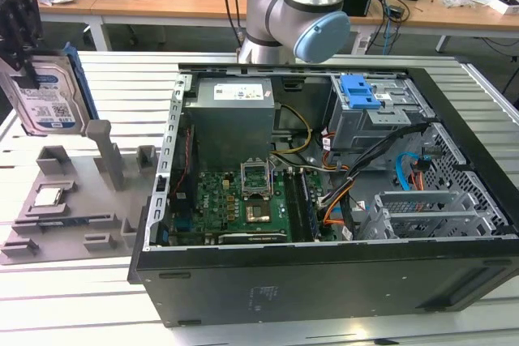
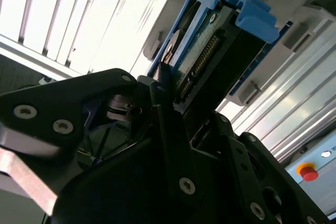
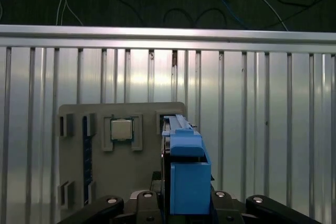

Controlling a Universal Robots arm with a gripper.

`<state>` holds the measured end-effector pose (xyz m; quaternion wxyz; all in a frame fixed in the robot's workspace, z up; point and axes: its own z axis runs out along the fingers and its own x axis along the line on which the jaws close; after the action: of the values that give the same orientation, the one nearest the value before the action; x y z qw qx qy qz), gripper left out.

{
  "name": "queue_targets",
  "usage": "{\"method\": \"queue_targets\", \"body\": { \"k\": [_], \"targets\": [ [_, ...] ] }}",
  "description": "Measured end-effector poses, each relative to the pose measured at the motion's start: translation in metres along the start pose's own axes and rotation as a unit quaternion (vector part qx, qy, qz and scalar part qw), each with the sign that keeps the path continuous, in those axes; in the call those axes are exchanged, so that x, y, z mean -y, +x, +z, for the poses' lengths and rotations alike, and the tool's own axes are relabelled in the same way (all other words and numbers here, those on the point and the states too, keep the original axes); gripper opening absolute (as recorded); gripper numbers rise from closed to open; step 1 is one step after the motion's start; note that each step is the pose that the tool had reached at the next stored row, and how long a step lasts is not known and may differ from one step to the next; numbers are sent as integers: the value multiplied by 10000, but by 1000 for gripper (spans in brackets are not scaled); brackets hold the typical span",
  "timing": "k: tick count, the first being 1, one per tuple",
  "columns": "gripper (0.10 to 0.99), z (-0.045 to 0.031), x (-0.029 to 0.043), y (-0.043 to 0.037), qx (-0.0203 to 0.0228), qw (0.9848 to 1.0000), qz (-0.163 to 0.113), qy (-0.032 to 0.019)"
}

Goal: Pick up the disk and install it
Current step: 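Pick up the disk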

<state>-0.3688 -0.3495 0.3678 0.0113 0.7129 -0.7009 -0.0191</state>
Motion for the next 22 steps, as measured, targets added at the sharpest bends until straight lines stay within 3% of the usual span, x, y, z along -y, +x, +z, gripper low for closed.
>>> {"method": "queue_targets", "body": {
  "k": [22],
  "targets": [
    [361,-221,-6,-3,0,10000,0,0]
  ]
}}
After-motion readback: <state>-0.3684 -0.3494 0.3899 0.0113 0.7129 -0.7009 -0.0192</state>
